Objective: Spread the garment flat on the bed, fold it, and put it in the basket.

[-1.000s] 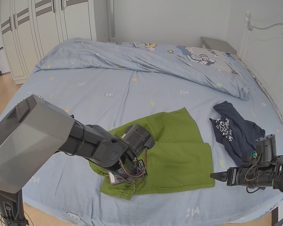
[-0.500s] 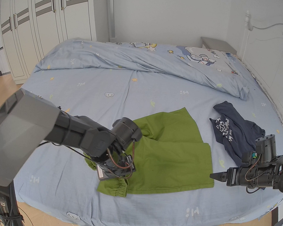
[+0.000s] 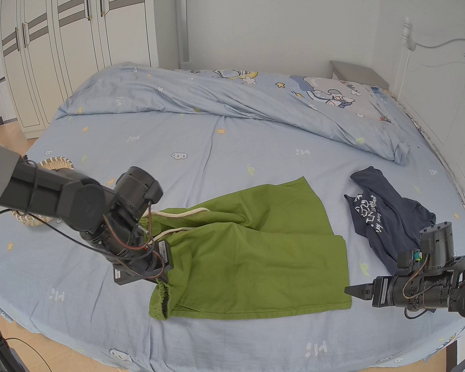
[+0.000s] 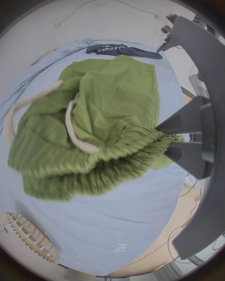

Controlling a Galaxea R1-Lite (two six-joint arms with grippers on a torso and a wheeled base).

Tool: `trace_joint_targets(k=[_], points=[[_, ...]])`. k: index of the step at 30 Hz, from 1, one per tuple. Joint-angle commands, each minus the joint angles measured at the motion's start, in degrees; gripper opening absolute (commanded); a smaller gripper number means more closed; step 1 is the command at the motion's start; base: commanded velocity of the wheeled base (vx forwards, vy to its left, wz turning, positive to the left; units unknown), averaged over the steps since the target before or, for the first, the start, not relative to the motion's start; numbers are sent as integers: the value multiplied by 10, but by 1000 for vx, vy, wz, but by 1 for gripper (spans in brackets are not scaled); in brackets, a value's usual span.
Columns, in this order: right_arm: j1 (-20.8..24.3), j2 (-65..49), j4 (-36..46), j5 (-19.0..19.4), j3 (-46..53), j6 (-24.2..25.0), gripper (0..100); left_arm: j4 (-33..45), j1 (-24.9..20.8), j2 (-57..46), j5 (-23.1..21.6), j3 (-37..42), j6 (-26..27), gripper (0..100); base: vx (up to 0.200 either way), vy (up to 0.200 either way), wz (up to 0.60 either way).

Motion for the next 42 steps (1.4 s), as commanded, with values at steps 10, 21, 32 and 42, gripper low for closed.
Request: trace_joint_targets(k=[10,21,32,42], points=[[3,1,1,1,1,0,100,-150,107,-62,-21,173,108,0,0,0,0],[6,1,1,0,2,0,100,-160,195,-64,-46,177,152,100,0,0,0],[7,-6,0,-2,27,0,100,-199,153,-150,-183,305,130,100,0,0,0],[4,-21,-26,-2,45,1,100,-445,138,-73,-177,415,123,100,0,0,0]])
